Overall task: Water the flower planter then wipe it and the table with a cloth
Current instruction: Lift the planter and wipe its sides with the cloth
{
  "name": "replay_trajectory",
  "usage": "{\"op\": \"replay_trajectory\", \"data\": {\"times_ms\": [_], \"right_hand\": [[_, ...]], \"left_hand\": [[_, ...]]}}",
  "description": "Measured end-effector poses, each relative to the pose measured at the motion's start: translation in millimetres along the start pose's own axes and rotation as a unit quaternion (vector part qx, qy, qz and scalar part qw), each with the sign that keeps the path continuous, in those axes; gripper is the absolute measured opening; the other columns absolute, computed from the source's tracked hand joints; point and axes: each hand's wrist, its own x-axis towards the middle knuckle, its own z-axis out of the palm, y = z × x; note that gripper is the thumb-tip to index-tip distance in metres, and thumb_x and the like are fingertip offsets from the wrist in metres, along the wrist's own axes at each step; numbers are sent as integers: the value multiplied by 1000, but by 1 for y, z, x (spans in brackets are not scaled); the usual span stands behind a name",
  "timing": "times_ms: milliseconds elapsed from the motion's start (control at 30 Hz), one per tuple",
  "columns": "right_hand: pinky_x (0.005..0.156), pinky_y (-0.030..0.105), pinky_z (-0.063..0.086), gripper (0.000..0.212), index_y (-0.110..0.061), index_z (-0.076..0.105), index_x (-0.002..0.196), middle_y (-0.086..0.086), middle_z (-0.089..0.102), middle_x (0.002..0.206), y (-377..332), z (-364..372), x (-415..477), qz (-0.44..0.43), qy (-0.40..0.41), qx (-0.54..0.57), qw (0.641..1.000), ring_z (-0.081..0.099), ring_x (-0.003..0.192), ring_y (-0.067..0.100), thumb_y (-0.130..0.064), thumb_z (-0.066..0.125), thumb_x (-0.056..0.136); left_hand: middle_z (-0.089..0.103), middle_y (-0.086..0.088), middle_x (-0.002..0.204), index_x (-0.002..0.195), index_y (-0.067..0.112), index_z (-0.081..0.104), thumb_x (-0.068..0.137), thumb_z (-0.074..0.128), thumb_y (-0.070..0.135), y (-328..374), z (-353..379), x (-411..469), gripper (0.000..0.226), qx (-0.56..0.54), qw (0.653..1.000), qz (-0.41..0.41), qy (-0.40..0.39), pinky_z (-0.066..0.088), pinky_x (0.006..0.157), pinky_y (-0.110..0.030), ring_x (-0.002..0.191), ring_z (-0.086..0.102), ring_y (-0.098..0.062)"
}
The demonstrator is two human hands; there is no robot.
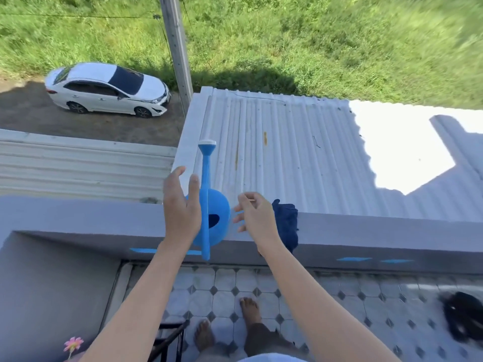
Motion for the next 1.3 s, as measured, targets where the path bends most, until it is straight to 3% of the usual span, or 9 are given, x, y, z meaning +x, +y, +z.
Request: {"op": "replay_trajectory", "data": {"times_ms": [100, 200, 367, 500, 667, 800, 1000, 1167, 1300], "right_hand": [[47, 26, 51, 8, -20, 64, 103, 5, 70, 88, 15, -42, 8, 16, 67, -2, 998, 63, 63, 14, -24, 57, 102], [57, 28, 56, 8, -22, 63, 102, 3, 68, 97, 32, -78, 20, 45, 120, -27, 991, 63, 75, 14, -24, 56, 101], [85, 33, 52, 28, -20, 56, 127, 1, 60, 127, 61, -113, 46, 93, 152, -103, 979, 60, 111, 20, -24, 57, 99], [90, 35, 51, 42, -14, 50, 139, 8, 59, 137, 77, -122, 54, 130, 115, -147, 974, 58, 120, 26, -22, 57, 98], [101, 44, 52, 46, -10, 49, 139, 12, 60, 136, 89, -129, 63, 128, 110, -175, 970, 58, 124, 29, -16, 61, 95], [82, 36, 56, 40, -5, 55, 127, 12, 66, 122, 97, -134, 65, 154, 97, -153, 971, 65, 107, 26, -9, 67, 89], [64, 33, 48, 10, -4, 63, 82, 17, 67, 84, 97, -136, 71, 179, 55, -107, 976, 63, 79, 24, -9, 71, 83], [63, 30, 44, 16, -15, 58, 77, 2, 65, 80, 73, -131, 54, 88, 22, -75, 993, 56, 73, 15, -27, 62, 87], [67, 35, 45, 12, -18, 56, 77, -1, 62, 80, 23, -128, 34, -5, -34, -13, 999, 54, 76, 17, -27, 59, 83]], "left_hand": [[51, 8, 125, 130, 17, 47, 100, 44, 42, 40, 26, -3, 39, 10, 992, 124, -17, 30, 102, -11, 118, 46, -1], [54, 9, 118, 125, 20, 49, 97, 47, 42, 57, 68, -15, 36, 3, 986, 146, -85, 33, 95, -7, 110, 48, 1], [53, 1, 122, 130, 16, 46, 95, 46, 48, 28, 150, -48, 48, 62, 969, -9, -241, 46, 94, -33, 112, 51, -15], [53, -15, 125, 122, 7, 47, 93, 43, 55, -21, 184, -72, 57, 185, 932, -111, -291, 47, 94, -44, 112, 52, -31], [50, -10, 108, 107, 6, 47, 82, 60, 59, -36, 203, -83, 60, 231, 932, -131, -246, 46, 72, -38, 95, 53, -28], [55, -2, 97, 106, 9, 48, 80, 70, 40, -38, 211, -84, 46, 187, 936, -149, -257, 39, 63, -32, 84, 54, -21], [61, -2, 81, 85, 11, 56, 94, 46, 22, -37, 209, -82, 17, 150, 943, -166, -245, 34, 55, -30, 79, 58, -26], [57, -7, 77, 78, 12, 49, 95, 37, 24, -10, 184, -88, 25, 28, 954, -237, -184, 37, 57, -32, 76, 54, -25], [54, -7, 73, 77, 12, 47, 94, 43, 26, 39, 143, -84, 23, -99, 963, -210, -134, 40, 58, -28, 67, 51, -14]]}}
